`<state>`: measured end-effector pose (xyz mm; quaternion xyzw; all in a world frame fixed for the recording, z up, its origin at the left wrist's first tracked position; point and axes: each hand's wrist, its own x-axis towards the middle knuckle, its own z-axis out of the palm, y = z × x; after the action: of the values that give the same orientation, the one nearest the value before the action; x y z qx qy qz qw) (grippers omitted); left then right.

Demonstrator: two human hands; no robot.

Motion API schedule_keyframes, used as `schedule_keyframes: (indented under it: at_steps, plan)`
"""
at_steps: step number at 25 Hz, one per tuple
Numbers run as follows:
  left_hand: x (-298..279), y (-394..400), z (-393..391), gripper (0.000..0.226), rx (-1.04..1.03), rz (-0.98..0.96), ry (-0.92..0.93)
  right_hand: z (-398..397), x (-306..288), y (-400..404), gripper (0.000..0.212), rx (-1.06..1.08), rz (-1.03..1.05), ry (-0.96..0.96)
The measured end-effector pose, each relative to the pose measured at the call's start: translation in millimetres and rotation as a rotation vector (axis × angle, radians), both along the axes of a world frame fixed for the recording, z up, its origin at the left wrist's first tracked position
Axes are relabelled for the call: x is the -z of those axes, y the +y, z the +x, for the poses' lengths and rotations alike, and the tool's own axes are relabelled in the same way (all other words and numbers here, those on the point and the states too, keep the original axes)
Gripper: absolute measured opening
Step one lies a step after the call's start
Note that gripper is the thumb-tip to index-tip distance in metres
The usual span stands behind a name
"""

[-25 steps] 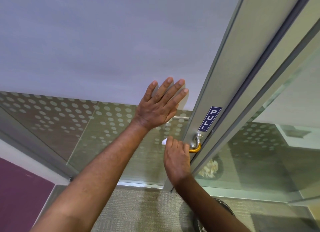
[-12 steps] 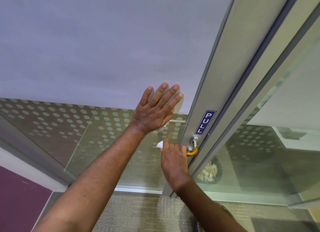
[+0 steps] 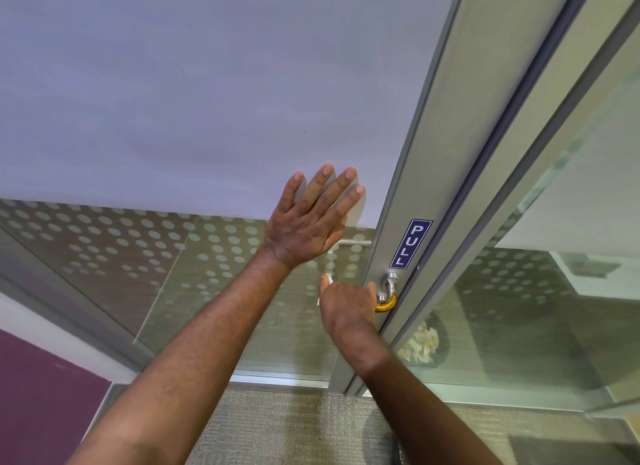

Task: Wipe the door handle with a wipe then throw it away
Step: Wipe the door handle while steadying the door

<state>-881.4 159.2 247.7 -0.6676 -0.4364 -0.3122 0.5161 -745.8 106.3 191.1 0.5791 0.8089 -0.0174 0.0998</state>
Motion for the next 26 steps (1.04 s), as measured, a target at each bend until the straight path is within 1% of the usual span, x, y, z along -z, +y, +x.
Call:
schedule_keyframes:
  at_steps: [1, 2, 3, 4, 6, 7, 9, 11, 12, 14, 15, 16, 18, 20, 22, 23, 25, 26]
  plan:
    - [0.0, -0.8, 0.2, 0.065, -0.006, 0.002, 0.002, 0.5, 0.9, -2.9, 0.032, 0.016, 0.033, 0.065]
    - [-0.7, -0.5, -0.2, 0.065, -0.013, 0.005, 0.006, 2.6, 5.0, -6.3, 0.044, 0.040, 0.096, 0.146]
    - [-0.4, -1.7, 0.9, 0.065, -0.012, -0.002, 0.003, 11.0, 12.8, -14.5, 0.047, 0.040, 0.144, 0.206]
    - [-0.5, -2.0, 1.1, 0.064, -0.006, -0.005, -0.001, 21.8, 21.0, -24.3, 0.040, 0.006, 0.213, 0.242]
    - [-1.0, -2.5, 1.3, 0.063, 0.000, 0.005, -0.005, 49.7, 38.9, -34.5, 0.017, -0.124, 0.341, 0.248]
    - [-2.0, -2.1, 1.5, 0.063, -0.001, 0.006, -0.005, 63.1, 42.9, -33.3, 0.016, -0.163, 0.371, 0.242]
    - [-2.6, -1.5, 2.1, 0.062, 0.005, 0.000, -0.007, 76.3, 41.0, -27.3, 0.025, -0.187, 0.358, 0.203]
    - [-1.5, -2.0, 2.5, 0.062, -0.001, -0.004, -0.005, 76.2, 32.8, -21.3, 0.016, -0.187, 0.291, 0.152]
    - [-1.3, -2.1, 2.2, 0.062, -0.006, -0.005, -0.004, 73.5, 26.2, -16.4, 0.020, -0.193, 0.241, 0.129]
    - [-1.2, -1.9, 1.9, 0.063, -0.007, -0.005, -0.006, 70.1, 16.7, -5.7, 0.041, -0.237, 0.184, 0.074]
    - [-1.5, -1.6, 1.7, 0.064, -0.011, -0.004, -0.007, 68.8, 12.1, -2.4, 0.046, -0.265, 0.175, 0.048]
    - [-1.7, -1.8, 2.0, 0.064, -0.015, -0.003, -0.010, 67.1, 7.5, -0.7, 0.047, -0.293, 0.172, 0.013]
    - [-1.7, -1.9, 3.1, 0.065, -0.011, -0.003, -0.011, 62.9, 3.2, 2.1, 0.039, -0.303, 0.167, -0.016]
    - [-0.5, -0.4, 2.3, 0.066, -0.014, -0.005, -0.008, 56.8, 2.2, -0.4, 0.026, -0.254, 0.112, -0.009]
    - [1.3, 1.2, 1.4, 0.069, -0.025, -0.010, -0.011, 42.3, 2.8, -6.1, 0.032, -0.171, 0.071, -0.026]
    - [2.4, 1.8, 1.4, 0.070, -0.029, -0.014, -0.010, 33.2, 4.0, -7.5, 0.029, -0.122, 0.058, -0.002]
    - [4.9, 2.8, 1.0, 0.073, -0.029, -0.018, -0.005, 9.1, 6.5, -8.5, 0.046, 0.051, 0.063, 0.088]
    - [5.6, 3.1, 0.6, 0.075, -0.028, -0.018, -0.003, -0.8, 6.5, -9.5, 0.047, 0.109, 0.055, 0.121]
